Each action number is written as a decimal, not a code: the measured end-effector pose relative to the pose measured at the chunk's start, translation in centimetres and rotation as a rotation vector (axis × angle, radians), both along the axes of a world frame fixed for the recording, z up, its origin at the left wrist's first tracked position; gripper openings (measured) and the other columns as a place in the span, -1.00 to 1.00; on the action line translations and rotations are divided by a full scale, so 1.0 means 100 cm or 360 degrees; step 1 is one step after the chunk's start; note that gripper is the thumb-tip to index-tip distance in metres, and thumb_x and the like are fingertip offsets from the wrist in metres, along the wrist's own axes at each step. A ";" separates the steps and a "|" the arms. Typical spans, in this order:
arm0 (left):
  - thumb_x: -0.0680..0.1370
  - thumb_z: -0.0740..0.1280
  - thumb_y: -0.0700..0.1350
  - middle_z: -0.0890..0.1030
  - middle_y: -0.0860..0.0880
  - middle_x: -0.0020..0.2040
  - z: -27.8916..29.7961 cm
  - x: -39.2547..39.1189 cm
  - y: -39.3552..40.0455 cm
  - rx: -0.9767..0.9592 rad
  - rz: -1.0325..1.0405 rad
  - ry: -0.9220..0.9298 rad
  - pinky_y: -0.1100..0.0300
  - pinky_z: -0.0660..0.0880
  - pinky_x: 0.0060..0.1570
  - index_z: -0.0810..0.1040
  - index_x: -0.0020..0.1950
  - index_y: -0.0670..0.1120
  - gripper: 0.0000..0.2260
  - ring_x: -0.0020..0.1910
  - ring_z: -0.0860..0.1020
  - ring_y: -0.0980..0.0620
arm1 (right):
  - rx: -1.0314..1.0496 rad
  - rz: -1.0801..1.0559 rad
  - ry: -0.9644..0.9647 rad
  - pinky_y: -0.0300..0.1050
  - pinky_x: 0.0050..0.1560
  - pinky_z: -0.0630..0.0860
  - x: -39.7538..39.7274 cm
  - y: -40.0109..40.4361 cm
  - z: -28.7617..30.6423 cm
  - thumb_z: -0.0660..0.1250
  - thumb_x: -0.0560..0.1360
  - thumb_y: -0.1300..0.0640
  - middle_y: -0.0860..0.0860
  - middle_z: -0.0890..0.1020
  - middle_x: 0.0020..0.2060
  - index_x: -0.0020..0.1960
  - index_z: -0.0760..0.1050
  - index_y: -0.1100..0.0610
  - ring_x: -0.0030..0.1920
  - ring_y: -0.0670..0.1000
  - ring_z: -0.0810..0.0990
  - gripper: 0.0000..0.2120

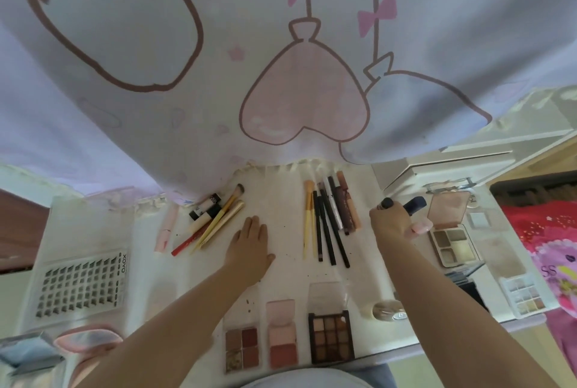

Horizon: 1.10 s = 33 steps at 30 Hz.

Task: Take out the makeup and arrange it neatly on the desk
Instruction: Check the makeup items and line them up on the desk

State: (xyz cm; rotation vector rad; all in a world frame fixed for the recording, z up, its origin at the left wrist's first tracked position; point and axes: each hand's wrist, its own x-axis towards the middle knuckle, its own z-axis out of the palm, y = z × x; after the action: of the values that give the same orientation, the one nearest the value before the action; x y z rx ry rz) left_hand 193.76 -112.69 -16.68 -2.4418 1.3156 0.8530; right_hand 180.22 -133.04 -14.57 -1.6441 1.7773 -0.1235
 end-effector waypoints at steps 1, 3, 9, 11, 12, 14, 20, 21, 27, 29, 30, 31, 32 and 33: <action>0.63 0.01 0.03 -0.21 -0.20 0.52 0.000 0.000 0.000 -0.0004 0.0001 0.0004 0.06 -0.09 0.49 -0.17 0.50 -0.23 -0.41 0.51 -0.19 -0.13 | 0.0010 -0.0004 0.0012 -0.16 -0.11 0.26 -0.002 0.001 0.000 0.18 0.49 0.25 0.08 0.41 -0.11 0.17 0.43 0.29 0.15 0.19 0.50 -0.73; 0.63 0.01 0.03 -0.21 -0.21 0.52 -0.002 0.001 0.001 -0.0008 -0.0004 -0.0001 0.06 -0.09 0.49 -0.18 0.50 -0.23 -0.41 0.51 -0.19 -0.13 | 0.0039 -0.0033 0.0021 -0.11 -0.09 0.30 -0.001 0.000 -0.003 0.17 0.50 0.25 0.09 0.41 -0.10 0.18 0.42 0.30 0.16 0.19 0.49 -0.72; 0.63 0.00 0.03 -0.22 -0.20 0.52 -0.003 0.001 0.003 -0.0042 -0.0018 -0.0006 0.06 -0.10 0.49 -0.19 0.50 -0.23 -0.41 0.51 -0.20 -0.12 | 0.0114 -0.0181 0.0002 -0.08 -0.21 0.40 0.001 0.003 -0.005 0.22 0.48 0.27 0.24 0.50 -0.05 0.18 0.40 0.38 0.02 0.21 0.50 -0.70; 0.63 0.01 0.03 -0.21 -0.19 0.52 -0.002 0.002 0.004 -0.0062 -0.0026 0.0007 0.06 -0.09 0.49 -0.17 0.51 -0.22 -0.41 0.52 -0.19 -0.11 | 0.0244 -0.0277 -0.0165 0.04 0.09 0.47 0.000 0.005 -0.001 0.26 0.45 0.26 0.27 0.54 0.04 0.20 0.41 0.36 0.09 0.22 0.53 -0.65; 0.63 0.02 0.03 -0.18 -0.18 0.53 0.000 0.002 0.005 -0.0093 -0.0025 0.0012 0.07 -0.06 0.48 -0.14 0.51 -0.21 -0.42 0.52 -0.16 -0.10 | 0.0327 -0.0341 -0.0271 0.04 0.14 0.48 0.001 0.008 0.003 0.27 0.43 0.28 0.25 0.56 -0.03 0.18 0.41 0.37 0.04 0.19 0.55 -0.66; 0.63 0.03 0.00 0.00 -0.14 0.53 0.005 0.005 0.008 -0.0223 0.0000 -0.0023 0.10 0.10 0.44 0.01 0.50 -0.18 -0.50 0.51 0.00 -0.07 | 0.0452 -0.0412 -0.0376 -0.04 0.06 0.51 0.003 0.015 0.009 0.27 0.43 0.36 0.16 0.48 -0.30 0.01 0.43 0.36 -0.21 0.12 0.53 -0.84; 0.58 0.13 -0.19 0.45 -0.15 0.22 0.016 0.027 0.023 -0.0509 0.0360 -0.0355 0.11 0.42 0.09 0.39 0.25 -0.22 -0.73 0.20 0.42 -0.12 | 0.0499 -0.0104 -0.0453 -0.11 -0.18 0.53 0.018 0.046 0.019 0.25 0.46 0.33 0.10 0.44 -0.36 -0.12 0.39 0.25 -0.33 0.04 0.45 -0.97; 0.57 0.15 -0.22 0.47 -0.16 0.20 0.017 0.032 0.026 -0.0477 0.0401 -0.0376 0.10 0.44 0.05 0.41 0.24 -0.23 -0.74 0.17 0.44 -0.12 | 0.0465 -0.0012 -0.0442 -0.05 -0.08 0.54 0.021 0.050 0.019 0.25 0.46 0.31 0.08 0.46 -0.35 -0.14 0.40 0.22 -0.27 0.06 0.48 -0.97; 0.58 0.13 -0.23 0.40 -0.09 0.26 0.021 0.048 0.025 -0.0200 0.0317 -0.0427 0.18 0.43 0.12 0.31 0.32 -0.17 -0.70 0.25 0.40 -0.04 | 0.0321 0.0413 -0.0405 0.02 0.06 0.51 0.033 0.069 0.028 0.25 0.47 0.27 0.02 0.45 -0.37 -0.30 0.38 0.11 -0.24 0.04 0.45 -0.81; 0.57 0.14 -0.24 0.39 -0.10 0.27 0.021 0.049 0.024 -0.0122 0.0259 -0.0422 0.17 0.43 0.15 0.32 0.33 -0.18 -0.68 0.27 0.38 -0.05 | 0.0290 0.0489 -0.0408 0.01 0.04 0.52 0.033 0.072 0.032 0.24 0.47 0.28 0.01 0.44 -0.39 -0.33 0.38 0.10 -0.25 0.03 0.45 -0.78; 0.57 0.13 -0.25 0.38 -0.10 0.27 0.021 0.048 0.024 -0.0099 0.0235 -0.0417 0.17 0.42 0.16 0.33 0.33 -0.17 -0.68 0.27 0.38 -0.05 | 0.0277 0.0515 -0.0409 -0.01 0.01 0.52 0.033 0.073 0.034 0.23 0.47 0.28 0.00 0.45 -0.39 -0.31 0.39 0.11 -0.25 0.02 0.45 -0.80; 0.57 0.12 -0.24 0.38 -0.10 0.27 0.022 0.047 0.023 -0.0098 0.0221 -0.0416 0.16 0.42 0.16 0.34 0.33 -0.17 -0.68 0.27 0.37 -0.05 | 0.0260 0.0543 -0.0409 -0.05 -0.04 0.51 0.034 0.073 0.036 0.23 0.47 0.28 -0.01 0.45 -0.38 -0.29 0.40 0.11 -0.27 0.00 0.45 -0.82; 0.58 0.11 -0.22 0.38 -0.10 0.27 0.024 0.046 0.022 -0.0127 0.0207 -0.0419 0.16 0.41 0.17 0.34 0.32 -0.16 -0.69 0.27 0.37 -0.05 | 0.0250 0.0596 -0.0398 -0.10 -0.11 0.49 0.034 0.074 0.037 0.22 0.48 0.27 -0.01 0.46 -0.38 -0.26 0.41 0.12 -0.30 -0.02 0.44 -0.85; 0.59 0.09 -0.18 0.38 -0.09 0.27 0.027 0.043 0.021 -0.0173 0.0185 -0.0431 0.17 0.39 0.17 0.34 0.32 -0.16 -0.70 0.27 0.37 -0.04 | 0.0243 0.0682 -0.0376 -0.14 -0.16 0.45 0.035 0.075 0.039 0.20 0.49 0.25 0.01 0.47 -0.36 -0.23 0.42 0.13 -0.31 -0.03 0.42 -0.87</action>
State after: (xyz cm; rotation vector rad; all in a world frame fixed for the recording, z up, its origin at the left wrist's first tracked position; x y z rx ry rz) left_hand 198.07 -110.60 -13.96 -2.6259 1.1593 0.4632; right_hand 183.73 -125.57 -10.63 -1.7772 1.2014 0.0144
